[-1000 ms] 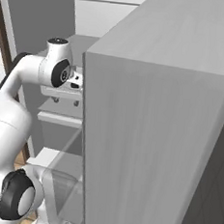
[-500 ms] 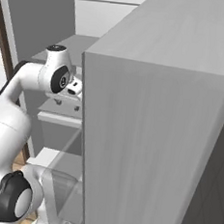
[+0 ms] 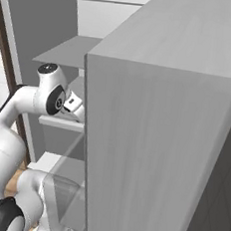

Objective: Place the cold items (orange and pear) from the fridge in one tupperware on the dining counter. Place the warm items (hot dog and kebab skewer) in the stove area in another tupperware.

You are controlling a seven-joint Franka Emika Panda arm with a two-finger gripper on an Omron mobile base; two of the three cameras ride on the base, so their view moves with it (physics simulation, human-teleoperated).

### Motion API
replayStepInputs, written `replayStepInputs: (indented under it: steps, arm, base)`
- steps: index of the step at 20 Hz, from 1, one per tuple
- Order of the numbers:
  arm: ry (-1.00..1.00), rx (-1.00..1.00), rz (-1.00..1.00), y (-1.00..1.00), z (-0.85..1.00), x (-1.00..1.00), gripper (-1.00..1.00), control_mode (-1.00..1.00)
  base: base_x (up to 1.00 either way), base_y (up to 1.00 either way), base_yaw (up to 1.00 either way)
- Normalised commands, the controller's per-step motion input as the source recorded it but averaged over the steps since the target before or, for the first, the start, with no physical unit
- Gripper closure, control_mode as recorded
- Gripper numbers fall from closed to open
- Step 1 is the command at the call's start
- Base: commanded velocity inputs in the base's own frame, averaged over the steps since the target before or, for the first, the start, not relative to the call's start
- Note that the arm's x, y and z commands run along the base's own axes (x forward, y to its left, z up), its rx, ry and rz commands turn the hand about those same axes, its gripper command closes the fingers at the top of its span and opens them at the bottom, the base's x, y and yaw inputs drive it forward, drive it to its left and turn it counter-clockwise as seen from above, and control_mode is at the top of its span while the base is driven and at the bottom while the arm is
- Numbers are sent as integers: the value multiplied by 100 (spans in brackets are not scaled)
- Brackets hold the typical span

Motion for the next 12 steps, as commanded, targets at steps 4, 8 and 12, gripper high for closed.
replayStepInputs:
  steps: [4,8,12]
  arm:
    - [0,-14,0,6,-8,18,-100,-100]
    - [0,0,0,0,-2,46,-100,-100]
    - [8,0,0,0,-1,49,-100,-100]
  base:
    - [0,0,0]
    - [0,0,0]
    - [0,0,0]
